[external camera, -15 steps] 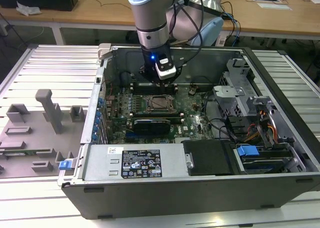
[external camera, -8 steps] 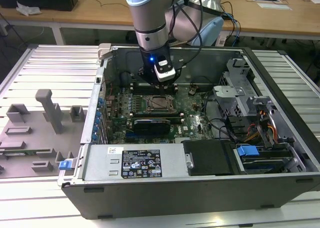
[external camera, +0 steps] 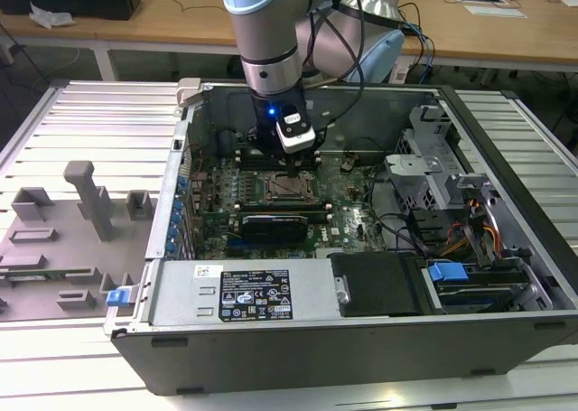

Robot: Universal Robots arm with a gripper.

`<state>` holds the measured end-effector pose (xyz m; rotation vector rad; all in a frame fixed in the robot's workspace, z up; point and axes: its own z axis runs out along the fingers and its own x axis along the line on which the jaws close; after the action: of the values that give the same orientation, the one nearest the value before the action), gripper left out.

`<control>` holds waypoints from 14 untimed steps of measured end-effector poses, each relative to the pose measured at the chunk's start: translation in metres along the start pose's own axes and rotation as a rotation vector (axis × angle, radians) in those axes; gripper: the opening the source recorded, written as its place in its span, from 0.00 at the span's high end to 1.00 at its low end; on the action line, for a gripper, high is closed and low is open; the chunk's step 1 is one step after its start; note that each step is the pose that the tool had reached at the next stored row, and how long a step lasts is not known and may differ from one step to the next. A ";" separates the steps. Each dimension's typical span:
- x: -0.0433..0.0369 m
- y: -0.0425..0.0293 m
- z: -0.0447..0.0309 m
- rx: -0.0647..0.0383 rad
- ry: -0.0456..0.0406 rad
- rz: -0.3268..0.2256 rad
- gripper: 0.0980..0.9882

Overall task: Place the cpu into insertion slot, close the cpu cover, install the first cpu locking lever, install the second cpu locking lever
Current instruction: 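Install the first cpu locking lever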

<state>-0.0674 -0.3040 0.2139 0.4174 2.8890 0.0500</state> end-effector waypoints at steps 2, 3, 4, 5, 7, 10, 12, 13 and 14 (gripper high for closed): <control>-0.0006 -0.0023 0.0000 0.013 -0.0034 -0.003 0.99; -0.0007 -0.0025 0.0000 0.015 -0.0039 -0.003 0.99; -0.0007 -0.0026 0.0000 0.017 -0.0044 -0.004 0.99; -0.0007 -0.0025 0.0001 0.018 -0.0036 -0.004 0.99; -0.0014 -0.0023 0.0006 0.026 0.0262 -0.004 0.99; -0.0025 -0.0020 0.0012 0.039 0.0716 -0.005 0.99; -0.0025 -0.0020 0.0012 0.040 0.0717 -0.005 0.99; -0.0026 -0.0022 0.0012 0.039 0.0718 -0.005 0.99; -0.0029 -0.0031 0.0012 0.039 0.0718 -0.005 0.99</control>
<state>-0.0652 -0.3078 0.2132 0.4242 2.9658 0.0073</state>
